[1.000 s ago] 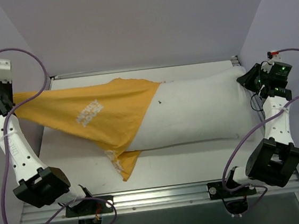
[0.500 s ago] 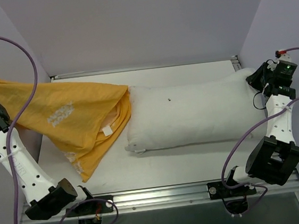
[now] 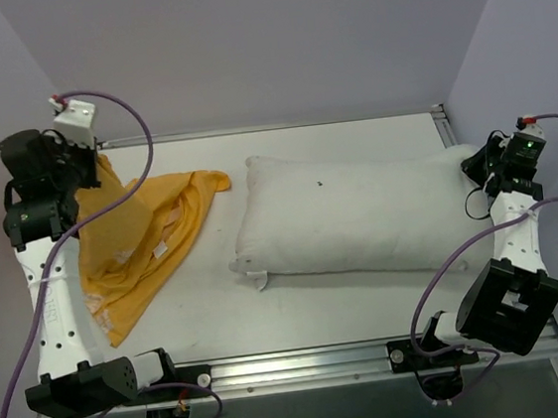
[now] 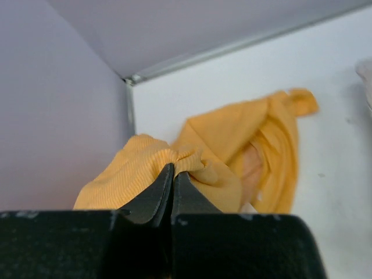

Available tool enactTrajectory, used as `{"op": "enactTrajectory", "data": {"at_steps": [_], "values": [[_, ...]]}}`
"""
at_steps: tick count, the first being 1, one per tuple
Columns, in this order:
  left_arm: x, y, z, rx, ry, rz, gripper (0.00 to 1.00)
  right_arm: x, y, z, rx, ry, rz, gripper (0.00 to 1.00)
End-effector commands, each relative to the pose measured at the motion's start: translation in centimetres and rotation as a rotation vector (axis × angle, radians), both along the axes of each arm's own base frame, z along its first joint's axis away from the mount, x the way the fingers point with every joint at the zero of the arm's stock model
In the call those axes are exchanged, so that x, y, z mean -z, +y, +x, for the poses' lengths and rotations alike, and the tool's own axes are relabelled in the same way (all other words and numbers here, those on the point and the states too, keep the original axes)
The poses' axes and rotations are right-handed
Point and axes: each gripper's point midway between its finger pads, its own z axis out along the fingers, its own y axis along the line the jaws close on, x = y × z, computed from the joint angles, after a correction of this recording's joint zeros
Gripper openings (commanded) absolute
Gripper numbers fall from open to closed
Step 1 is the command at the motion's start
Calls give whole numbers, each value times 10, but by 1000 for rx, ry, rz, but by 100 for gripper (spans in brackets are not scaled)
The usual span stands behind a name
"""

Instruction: Remove the pillowcase from the pillow

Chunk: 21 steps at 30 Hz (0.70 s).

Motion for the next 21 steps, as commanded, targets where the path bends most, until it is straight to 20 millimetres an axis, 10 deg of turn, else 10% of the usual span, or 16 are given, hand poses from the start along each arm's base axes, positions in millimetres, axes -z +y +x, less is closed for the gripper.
{"op": "enactTrajectory", "data": {"at_steps": [1,4,17,20,21], "values": [[48,-37,-4,97,132,-61,2,-23,4,2,32,-96,-19,0],[84,-62,-3,163,233,-71,2,-17,10,-2,33,-89,-18,0],[310,-11,-15,-9,811,88,3,-2,14,-16,85,-97,27,0],[328,-13,-21,4,850,89,29,5,15,-18,93,-89,44,0],[327,-15,-23,13,852,82,62,7,16,-18,93,-85,48,0]]}}
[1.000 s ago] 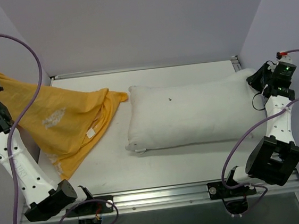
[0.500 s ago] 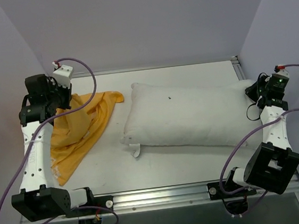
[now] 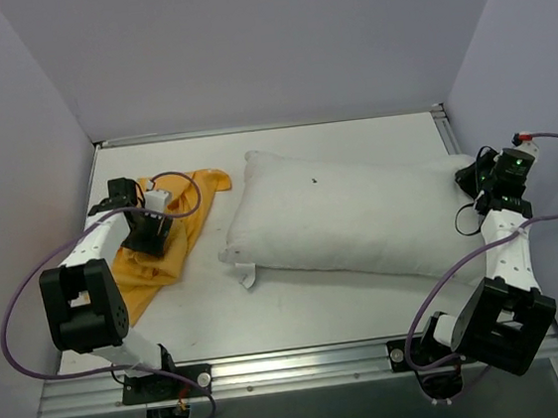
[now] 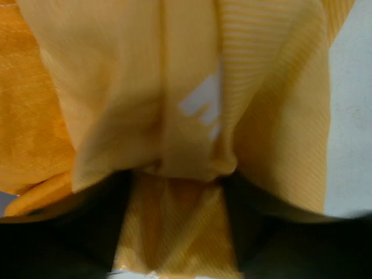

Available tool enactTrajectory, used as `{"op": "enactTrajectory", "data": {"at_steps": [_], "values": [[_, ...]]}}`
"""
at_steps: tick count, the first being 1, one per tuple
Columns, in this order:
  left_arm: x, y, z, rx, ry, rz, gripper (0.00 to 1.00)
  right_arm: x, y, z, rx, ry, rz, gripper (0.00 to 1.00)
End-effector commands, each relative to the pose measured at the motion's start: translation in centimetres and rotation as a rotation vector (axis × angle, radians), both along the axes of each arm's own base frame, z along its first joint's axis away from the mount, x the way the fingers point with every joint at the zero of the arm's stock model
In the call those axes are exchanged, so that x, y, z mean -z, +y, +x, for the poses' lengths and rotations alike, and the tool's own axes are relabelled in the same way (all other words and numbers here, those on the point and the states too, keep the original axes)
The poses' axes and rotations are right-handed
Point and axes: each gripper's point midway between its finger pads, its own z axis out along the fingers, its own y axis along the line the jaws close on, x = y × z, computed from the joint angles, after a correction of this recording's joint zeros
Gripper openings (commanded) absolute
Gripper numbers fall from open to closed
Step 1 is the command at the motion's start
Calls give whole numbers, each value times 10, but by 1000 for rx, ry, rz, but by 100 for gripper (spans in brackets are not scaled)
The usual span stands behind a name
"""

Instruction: Remove the pillowcase from the pillow

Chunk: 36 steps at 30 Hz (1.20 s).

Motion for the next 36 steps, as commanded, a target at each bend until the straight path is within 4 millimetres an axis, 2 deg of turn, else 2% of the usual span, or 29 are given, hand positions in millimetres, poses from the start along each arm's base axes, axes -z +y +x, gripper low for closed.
{"op": "enactTrajectory", "data": {"at_steps": [1,8,11,12,14,15,18,20,21,23,24,26,30,33,36], "values": [[-18,1,12,7,-80,-9,94,-11,1,3,23,-59,6,0],[-60,-20,6,38,-145,-108,94,6,-10,-7,128,-59,41,0],[-77,-18,2,29,-174,-97,94,11,-8,-4,114,-45,69,3],[-82,-17,1,20,-183,-91,94,18,-8,-6,115,-5,75,40],[-88,-14,-1,1,-192,-76,94,5,-15,-4,128,2,40,78],[-90,-11,-3,-19,-195,-66,94,5,-17,-8,136,29,32,99],[-94,-7,-8,-75,-200,-53,94,-16,-27,-6,131,30,-46,100],[-97,-4,-13,-105,-201,-45,94,-18,-25,-10,112,70,-74,100],[-99,-3,-14,-117,-204,-41,94,-26,-29,-10,125,69,-95,100],[-101,1,-20,-150,-209,-27,94,-25,-29,-14,130,112,-105,100],[-107,5,-23,-167,-232,-12,94,-29,-28,-13,125,117,-116,100],[-108,10,-32,-204,-236,-9,94,-27,-25,-18,126,154,-121,100],[-113,38,-57,-316,-271,5,94,-20,-12,-30,113,208,-111,100],[-114,61,-73,-386,-297,81,94,-16,-4,-37,90,229,-92,100],[-119,71,-83,-422,-320,129,94,-14,5,-43,70,226,-97,100]]}}
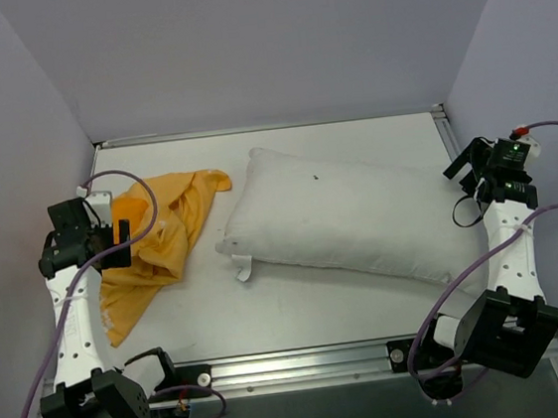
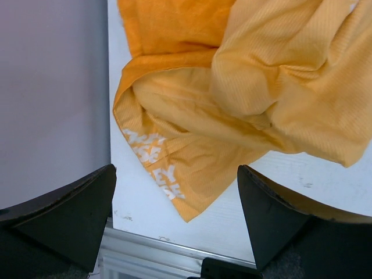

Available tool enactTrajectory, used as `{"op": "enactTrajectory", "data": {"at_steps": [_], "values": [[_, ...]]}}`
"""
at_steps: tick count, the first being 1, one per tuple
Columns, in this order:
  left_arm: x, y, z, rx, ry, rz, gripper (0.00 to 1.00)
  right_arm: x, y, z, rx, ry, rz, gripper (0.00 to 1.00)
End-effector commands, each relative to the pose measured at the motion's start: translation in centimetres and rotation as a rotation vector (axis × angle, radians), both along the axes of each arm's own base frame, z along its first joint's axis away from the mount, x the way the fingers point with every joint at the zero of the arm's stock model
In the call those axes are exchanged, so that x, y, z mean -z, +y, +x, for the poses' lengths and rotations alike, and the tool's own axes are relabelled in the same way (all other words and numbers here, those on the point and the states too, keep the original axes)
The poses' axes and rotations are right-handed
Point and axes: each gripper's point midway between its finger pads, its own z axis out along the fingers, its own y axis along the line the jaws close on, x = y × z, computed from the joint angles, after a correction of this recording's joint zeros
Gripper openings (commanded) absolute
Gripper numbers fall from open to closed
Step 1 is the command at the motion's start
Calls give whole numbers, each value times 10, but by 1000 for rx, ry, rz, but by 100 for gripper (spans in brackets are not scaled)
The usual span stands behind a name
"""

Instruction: Remove the pillowcase from the pillow

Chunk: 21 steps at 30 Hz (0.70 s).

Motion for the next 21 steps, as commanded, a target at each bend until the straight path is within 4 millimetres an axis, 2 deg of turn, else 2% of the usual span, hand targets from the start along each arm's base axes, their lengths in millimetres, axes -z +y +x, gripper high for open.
{"op": "enactTrajectory", "data": {"at_steps": [1,3,4,12,18,21], "values": [[-2,14,-12,-63,-11,64,94,-8,10,-15,-20,-2,-30,100],[0,16,-17,-75,-11,72,94,-1,13,-18,-28,10,-27,100],[6,14,-21,-76,1,66,94,-1,15,-18,-32,4,-29,100],[15,10,-35,-52,-10,80,94,0,21,-17,-62,1,-30,99],[21,7,-36,-37,4,70,94,-6,25,-15,-78,-44,-30,100],[24,6,-36,-28,8,66,94,-14,34,-9,-129,-81,-10,100]]}}
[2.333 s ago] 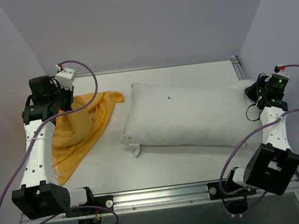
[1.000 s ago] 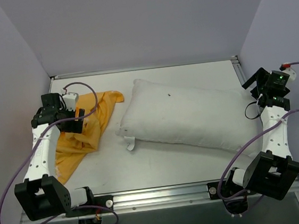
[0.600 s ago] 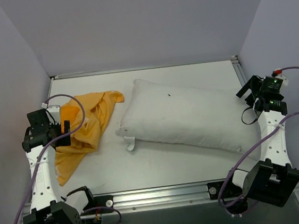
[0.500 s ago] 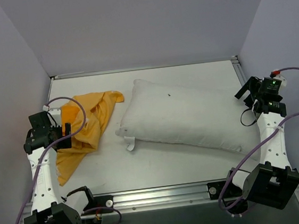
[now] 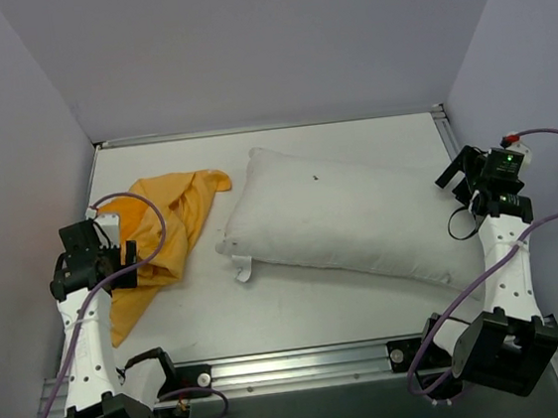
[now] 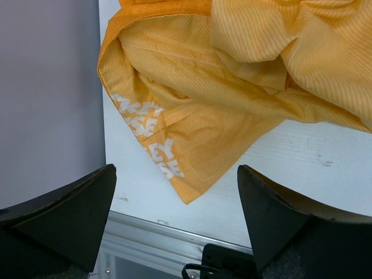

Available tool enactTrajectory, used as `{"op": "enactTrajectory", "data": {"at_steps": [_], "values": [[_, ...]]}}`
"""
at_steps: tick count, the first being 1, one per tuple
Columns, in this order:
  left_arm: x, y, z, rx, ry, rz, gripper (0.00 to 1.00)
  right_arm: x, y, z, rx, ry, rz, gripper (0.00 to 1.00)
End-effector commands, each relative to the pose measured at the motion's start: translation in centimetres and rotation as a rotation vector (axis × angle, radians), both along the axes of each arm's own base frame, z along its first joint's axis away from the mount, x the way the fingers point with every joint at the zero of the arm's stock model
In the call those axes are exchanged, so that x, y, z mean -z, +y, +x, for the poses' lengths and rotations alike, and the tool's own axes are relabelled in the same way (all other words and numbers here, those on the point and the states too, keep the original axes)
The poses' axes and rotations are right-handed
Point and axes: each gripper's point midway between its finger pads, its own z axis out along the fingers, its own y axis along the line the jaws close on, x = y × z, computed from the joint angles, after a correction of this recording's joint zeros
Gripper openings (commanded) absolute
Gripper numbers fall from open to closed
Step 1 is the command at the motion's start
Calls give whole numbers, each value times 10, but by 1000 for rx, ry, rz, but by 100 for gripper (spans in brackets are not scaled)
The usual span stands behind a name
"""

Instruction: Remove the pillowcase from the pillow

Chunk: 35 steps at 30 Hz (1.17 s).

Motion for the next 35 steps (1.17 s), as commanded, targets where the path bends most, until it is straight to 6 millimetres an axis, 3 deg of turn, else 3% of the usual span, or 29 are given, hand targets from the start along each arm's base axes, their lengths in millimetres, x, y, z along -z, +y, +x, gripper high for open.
{"op": "enactTrajectory", "data": {"at_steps": [1,7,10,11,12,15,23,35], "values": [[-3,2,6,6,-34,7,94,-23,14,11,-86,-85,5,100],[6,-1,6,32,-15,-8,94,-49,51,19,-271,-173,30,100],[10,-3,7,41,-4,-16,94,-57,83,29,-383,-139,8,100],[11,-3,7,44,0,-18,94,-59,114,32,-477,-126,-17,100],[11,-4,8,48,1,-22,94,-61,119,37,-470,-101,-74,100],[14,-5,8,54,10,-27,94,-58,163,43,-561,-58,-151,100],[14,-5,7,58,13,-29,94,-57,158,52,-485,-56,-186,100],[14,-5,7,58,13,-29,94,-57,148,45,-475,-71,-234,100]]}}
